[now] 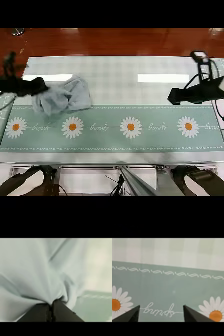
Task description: Fold the shirts.
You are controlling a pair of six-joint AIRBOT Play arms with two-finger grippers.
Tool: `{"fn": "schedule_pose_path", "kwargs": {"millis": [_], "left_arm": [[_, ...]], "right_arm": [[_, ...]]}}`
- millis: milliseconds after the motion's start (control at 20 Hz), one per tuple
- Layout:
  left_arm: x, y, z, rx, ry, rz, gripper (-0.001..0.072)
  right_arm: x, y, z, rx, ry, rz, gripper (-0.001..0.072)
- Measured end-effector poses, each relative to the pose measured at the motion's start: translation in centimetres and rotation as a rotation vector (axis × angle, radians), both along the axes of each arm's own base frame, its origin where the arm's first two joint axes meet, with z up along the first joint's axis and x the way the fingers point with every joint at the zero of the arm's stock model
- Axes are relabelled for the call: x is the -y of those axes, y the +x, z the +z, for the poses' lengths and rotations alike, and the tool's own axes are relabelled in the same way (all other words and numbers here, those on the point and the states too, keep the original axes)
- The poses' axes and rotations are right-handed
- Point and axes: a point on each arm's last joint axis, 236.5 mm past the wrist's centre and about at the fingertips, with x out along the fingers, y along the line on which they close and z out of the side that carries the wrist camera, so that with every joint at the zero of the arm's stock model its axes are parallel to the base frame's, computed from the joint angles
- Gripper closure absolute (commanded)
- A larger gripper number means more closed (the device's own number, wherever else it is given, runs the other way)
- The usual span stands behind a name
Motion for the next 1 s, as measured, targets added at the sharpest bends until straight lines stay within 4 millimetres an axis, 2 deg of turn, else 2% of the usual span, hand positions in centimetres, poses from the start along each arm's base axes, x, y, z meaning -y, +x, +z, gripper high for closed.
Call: {"fn": "schedule_pose_path", "kwargs": {"millis": [100, 250, 400, 550, 700, 800, 900, 1000], "left_arm": [[1.4, 1.3, 7.2, 0.178, -0.021, -0.030, 0.0688], [4.5, 1.2, 17.9, 0.425, -0.032, -0.104, 0.0688], [8.7, -0.9, 27.4, 0.645, -0.041, -0.213, 0.0688], [12.5, -3.9, 35.1, 0.837, -0.081, -0.296, 0.0688], [15.8, -6.6, 39.5, 0.957, -0.156, -0.360, 0.0688], [18.4, -8.1, 40.7, 0.986, -0.208, -0.420, 0.0688], [21.2, -9.0, 39.9, 0.968, -0.236, -0.492, 0.0688], [24.5, -10.0, 37.2, 0.908, -0.269, -0.570, 0.0687]], "right_arm": [[0.3, -0.4, 2.6, 0.074, 0.010, -0.017, 0.0089], [0.6, -1.5, 5.8, 0.171, 0.029, -0.038, 0.0089], [0.7, -2.6, 8.1, 0.245, 0.047, -0.046, 0.0089], [0.7, -3.7, 9.8, 0.299, 0.067, -0.047, 0.0089], [0.5, -4.5, 10.9, 0.333, 0.087, -0.044, 0.0089], [0.1, -4.8, 11.3, 0.342, 0.105, -0.039, 0.0089], [-0.1, -5.0, 11.5, 0.346, 0.116, -0.035, 0.0090], [-0.2, -5.2, 11.6, 0.347, 0.123, -0.032, 0.0090]]}}
